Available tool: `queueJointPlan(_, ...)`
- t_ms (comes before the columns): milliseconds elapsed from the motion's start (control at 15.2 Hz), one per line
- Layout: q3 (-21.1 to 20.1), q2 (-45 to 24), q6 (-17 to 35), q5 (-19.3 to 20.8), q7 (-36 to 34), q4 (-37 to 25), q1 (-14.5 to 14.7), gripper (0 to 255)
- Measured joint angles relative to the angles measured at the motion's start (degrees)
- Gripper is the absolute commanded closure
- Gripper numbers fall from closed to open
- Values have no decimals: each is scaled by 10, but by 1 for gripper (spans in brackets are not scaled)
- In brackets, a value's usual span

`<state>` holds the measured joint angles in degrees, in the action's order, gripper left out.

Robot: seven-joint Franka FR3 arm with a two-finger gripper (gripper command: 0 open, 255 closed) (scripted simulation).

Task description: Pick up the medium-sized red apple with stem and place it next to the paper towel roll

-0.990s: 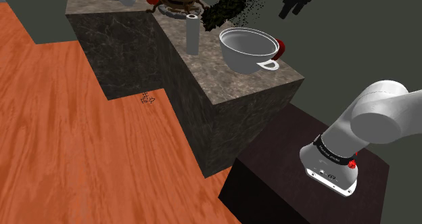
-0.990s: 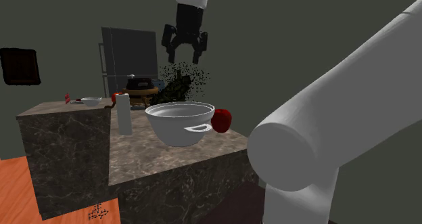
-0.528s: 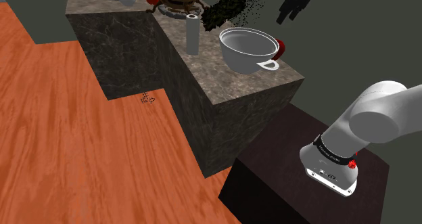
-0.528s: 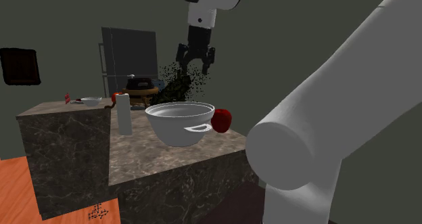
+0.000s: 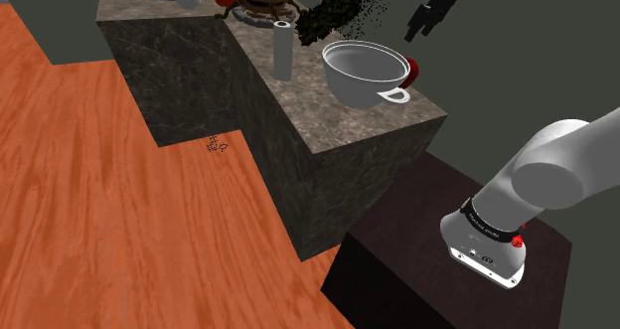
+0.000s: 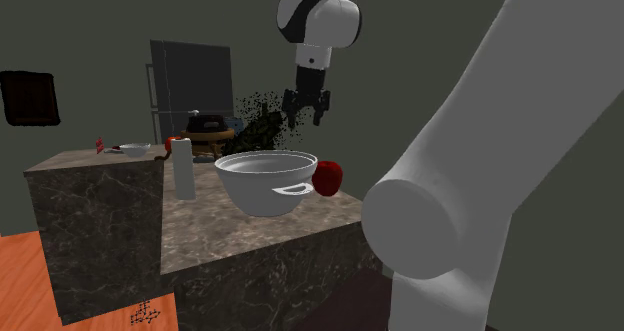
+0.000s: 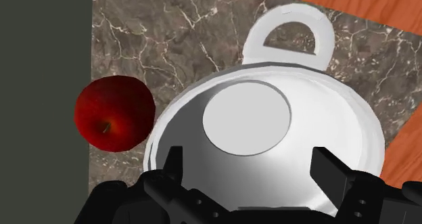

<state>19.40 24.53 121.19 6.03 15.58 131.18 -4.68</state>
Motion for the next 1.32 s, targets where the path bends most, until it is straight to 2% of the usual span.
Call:
queueJointPlan(462, 66, -115, 65, -30, 79, -47, -5, 0)
queueJointPlan(792, 110, -226, 92, -93, 156, -119, -12, 0)
queueJointPlan(990, 122, -286, 106, -135, 199, -154, -24, 0)
queueJointPlan(1320, 121, -320, 130, -163, 220, -158, -31, 0)
